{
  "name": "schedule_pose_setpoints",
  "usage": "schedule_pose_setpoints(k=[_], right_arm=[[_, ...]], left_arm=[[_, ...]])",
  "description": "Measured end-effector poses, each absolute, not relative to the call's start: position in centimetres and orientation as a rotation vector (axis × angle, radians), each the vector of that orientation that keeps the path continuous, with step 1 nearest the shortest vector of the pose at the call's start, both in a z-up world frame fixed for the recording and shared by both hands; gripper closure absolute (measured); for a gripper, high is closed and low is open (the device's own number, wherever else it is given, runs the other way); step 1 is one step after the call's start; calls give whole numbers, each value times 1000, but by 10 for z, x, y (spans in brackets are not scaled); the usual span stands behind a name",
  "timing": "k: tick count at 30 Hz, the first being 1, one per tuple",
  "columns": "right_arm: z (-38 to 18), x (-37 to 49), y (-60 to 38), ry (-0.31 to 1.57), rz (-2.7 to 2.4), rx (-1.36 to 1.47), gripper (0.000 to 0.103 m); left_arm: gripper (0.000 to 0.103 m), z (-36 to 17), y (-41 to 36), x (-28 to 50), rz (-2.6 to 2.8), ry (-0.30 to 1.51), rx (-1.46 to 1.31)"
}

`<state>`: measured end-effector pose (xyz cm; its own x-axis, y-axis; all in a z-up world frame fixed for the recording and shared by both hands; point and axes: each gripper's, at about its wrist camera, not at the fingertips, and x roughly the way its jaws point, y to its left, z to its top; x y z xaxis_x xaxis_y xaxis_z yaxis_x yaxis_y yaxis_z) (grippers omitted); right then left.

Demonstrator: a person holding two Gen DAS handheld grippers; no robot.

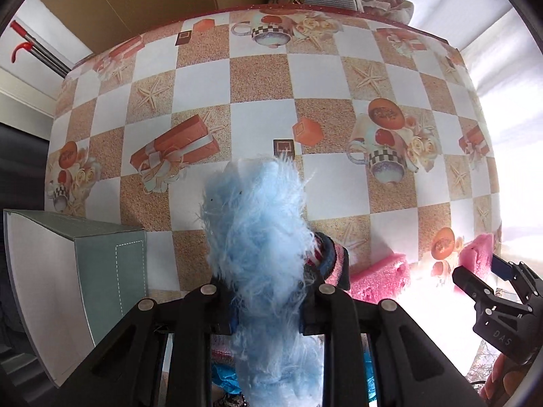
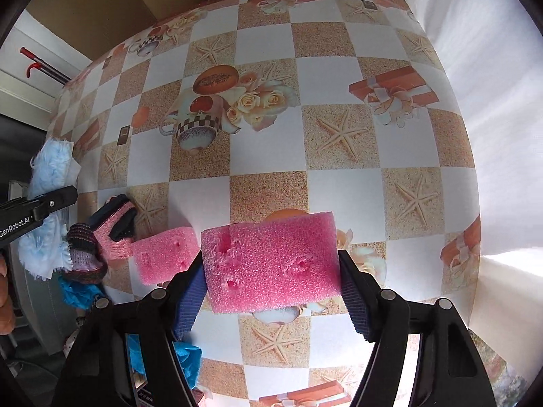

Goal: Organize soft objects
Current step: 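Carry the fluffy toy and pink sponge over the white box with both tools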

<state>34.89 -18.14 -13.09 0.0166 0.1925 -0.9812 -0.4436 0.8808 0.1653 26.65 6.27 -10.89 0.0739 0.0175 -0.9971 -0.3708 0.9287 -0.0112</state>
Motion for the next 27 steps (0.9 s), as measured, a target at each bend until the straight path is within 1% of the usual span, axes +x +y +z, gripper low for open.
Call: schedule_pose_setpoints(k=[5, 6, 9, 20, 27], right_arm=[[-114, 299, -187, 1470, 476, -171, 30], [-112, 291, -189, 1472, 470, -158, 30], [-106, 270, -206, 1487, 450, -129, 30], [-72, 180, -246, 1507, 404, -62, 30], [-52, 118, -256, 1530, 388, -60, 30]], left_arm=[[77, -80, 40, 237, 226, 1454, -253], [77, -79, 49, 238, 211, 1450, -253], [77, -75, 40, 221, 170, 1443, -237], [77, -34, 2, 124, 19, 1408, -127], [77, -23, -14, 62, -53, 1401, -60]])
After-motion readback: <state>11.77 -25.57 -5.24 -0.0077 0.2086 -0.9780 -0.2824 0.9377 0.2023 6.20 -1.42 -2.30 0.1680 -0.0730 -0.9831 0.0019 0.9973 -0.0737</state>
